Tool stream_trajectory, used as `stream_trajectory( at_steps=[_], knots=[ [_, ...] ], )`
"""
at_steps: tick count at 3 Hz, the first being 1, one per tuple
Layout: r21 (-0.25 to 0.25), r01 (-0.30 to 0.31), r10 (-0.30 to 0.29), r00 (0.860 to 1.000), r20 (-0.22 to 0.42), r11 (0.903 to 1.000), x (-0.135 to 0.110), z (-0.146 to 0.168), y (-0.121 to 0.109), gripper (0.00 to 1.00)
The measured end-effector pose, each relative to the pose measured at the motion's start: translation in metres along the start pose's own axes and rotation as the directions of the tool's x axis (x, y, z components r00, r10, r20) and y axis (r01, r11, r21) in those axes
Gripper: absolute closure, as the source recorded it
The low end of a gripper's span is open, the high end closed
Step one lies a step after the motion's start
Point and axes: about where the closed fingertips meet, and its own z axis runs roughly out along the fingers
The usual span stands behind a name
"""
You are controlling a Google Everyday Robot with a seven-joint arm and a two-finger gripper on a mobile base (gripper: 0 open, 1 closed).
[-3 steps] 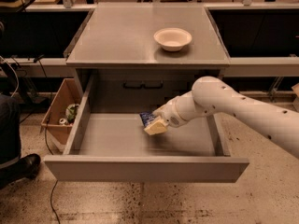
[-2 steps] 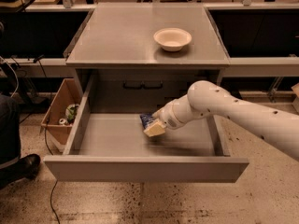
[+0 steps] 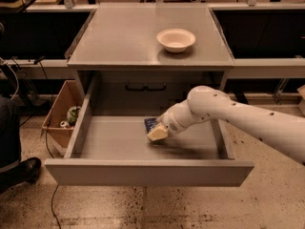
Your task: Place rxbar blueberry into top drawer
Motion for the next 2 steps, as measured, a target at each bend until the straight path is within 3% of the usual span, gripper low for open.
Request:
stream_trajectory(
  at_steps=[2],
  knots=[
    [0.004,-0.007,0.007,1.000,-0.010,1.0000,0.0032,0.0032,-0.0018,0.15]
  ],
)
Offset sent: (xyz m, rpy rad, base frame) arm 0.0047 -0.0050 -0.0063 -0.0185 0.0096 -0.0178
